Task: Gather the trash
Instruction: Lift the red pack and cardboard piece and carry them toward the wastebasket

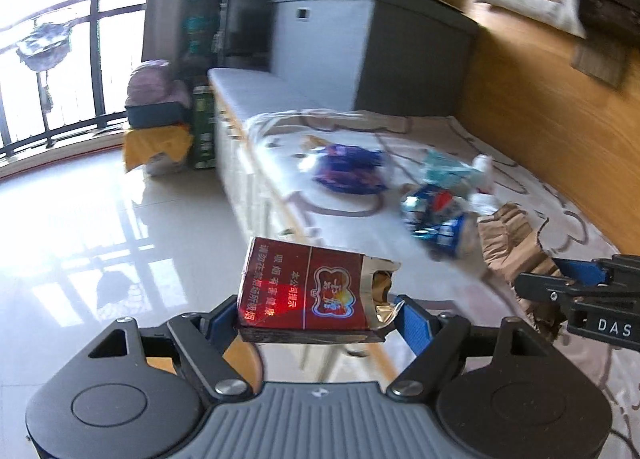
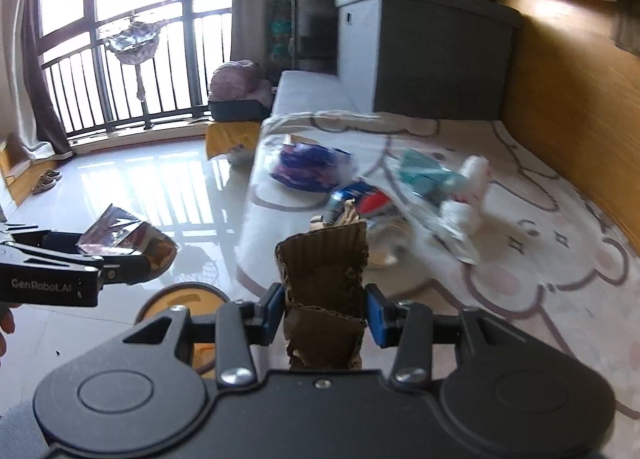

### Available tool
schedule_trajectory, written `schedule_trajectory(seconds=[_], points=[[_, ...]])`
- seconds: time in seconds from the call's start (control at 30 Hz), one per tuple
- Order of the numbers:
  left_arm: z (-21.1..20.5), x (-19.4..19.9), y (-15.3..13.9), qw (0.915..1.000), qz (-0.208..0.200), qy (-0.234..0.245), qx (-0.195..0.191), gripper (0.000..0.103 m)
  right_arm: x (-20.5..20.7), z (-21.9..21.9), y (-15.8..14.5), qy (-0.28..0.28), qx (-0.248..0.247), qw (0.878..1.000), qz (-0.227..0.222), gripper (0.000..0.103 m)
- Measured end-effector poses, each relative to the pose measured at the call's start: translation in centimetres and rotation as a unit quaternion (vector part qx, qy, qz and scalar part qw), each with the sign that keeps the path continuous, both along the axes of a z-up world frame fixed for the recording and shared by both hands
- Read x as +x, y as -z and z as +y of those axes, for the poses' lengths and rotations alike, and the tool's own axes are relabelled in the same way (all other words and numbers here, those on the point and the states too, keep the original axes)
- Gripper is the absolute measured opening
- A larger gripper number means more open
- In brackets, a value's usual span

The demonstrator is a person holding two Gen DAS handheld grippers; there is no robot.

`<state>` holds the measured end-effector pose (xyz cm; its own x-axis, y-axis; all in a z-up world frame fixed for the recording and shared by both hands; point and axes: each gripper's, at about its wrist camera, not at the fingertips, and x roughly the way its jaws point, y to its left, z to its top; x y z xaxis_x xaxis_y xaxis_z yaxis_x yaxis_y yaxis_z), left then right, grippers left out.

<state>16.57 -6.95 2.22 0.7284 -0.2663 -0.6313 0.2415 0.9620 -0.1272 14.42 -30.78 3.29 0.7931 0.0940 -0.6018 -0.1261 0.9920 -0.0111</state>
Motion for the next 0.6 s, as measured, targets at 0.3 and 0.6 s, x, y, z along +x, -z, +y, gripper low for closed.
schedule_trajectory(seconds=[0.3,0.6], points=[[7.0,0.3,0.6,0.9983,0.011,-0.058,-0.002,0.081,1.9,6.3,0.3,-0.033,0.004,0.999,-0.004,0.044],[11.7,1.1,3.0,0.9947,0.023,-0.1,0.004,0.081,4.1,12.4,2.3,-0.057,0.017,0.998,0.004,0.044]])
